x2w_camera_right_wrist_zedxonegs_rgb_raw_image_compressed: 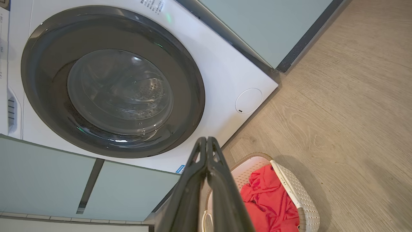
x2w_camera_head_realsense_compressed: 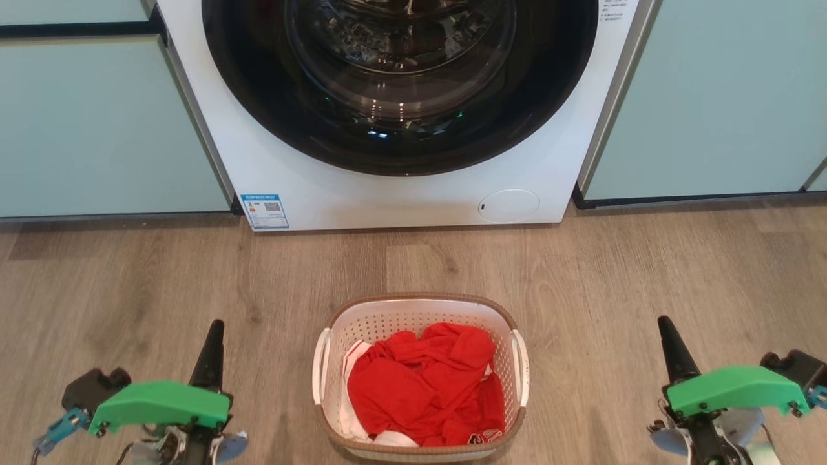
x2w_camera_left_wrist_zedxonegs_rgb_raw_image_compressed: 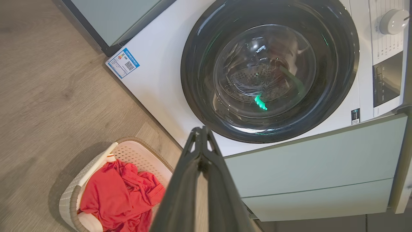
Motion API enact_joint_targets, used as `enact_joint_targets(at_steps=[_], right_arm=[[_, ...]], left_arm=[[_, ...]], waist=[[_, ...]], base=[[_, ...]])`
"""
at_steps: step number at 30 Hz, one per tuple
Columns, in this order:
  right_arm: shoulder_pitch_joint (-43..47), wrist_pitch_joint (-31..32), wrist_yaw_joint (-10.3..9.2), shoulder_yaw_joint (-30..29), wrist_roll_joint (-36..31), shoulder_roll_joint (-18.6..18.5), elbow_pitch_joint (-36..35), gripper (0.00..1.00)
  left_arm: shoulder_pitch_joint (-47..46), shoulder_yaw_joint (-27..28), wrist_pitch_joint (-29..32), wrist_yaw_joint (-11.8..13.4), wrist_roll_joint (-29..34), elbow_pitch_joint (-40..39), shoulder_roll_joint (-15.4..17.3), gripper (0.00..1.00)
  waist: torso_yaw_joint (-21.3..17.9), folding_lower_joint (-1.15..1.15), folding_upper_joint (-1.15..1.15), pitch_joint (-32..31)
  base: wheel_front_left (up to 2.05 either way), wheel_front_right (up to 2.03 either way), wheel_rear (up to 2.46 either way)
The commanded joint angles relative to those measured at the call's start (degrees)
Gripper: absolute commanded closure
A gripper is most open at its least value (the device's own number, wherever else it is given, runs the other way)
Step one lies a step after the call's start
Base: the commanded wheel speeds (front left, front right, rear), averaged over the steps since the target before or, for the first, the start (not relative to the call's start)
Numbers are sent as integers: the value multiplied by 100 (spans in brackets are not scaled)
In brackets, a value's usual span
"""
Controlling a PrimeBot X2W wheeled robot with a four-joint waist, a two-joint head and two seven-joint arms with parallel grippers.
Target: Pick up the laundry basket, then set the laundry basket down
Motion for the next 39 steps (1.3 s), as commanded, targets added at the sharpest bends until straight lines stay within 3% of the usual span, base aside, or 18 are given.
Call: enact_joint_targets(at_steps=[1,39], right_arm=[[-303,53,-8,14,172,-139,-172,100],[-540,687,-12,-327,2609,-147,-109,100]], left_arm=[[-389,189,45,-69,-154,-160,47,100],[-637,739,681,-313,-2387,-92,33,100]], waist=[[-2,0,0,4],[-53,0,0,108]], base=[[0,0,0],[0,0,0]])
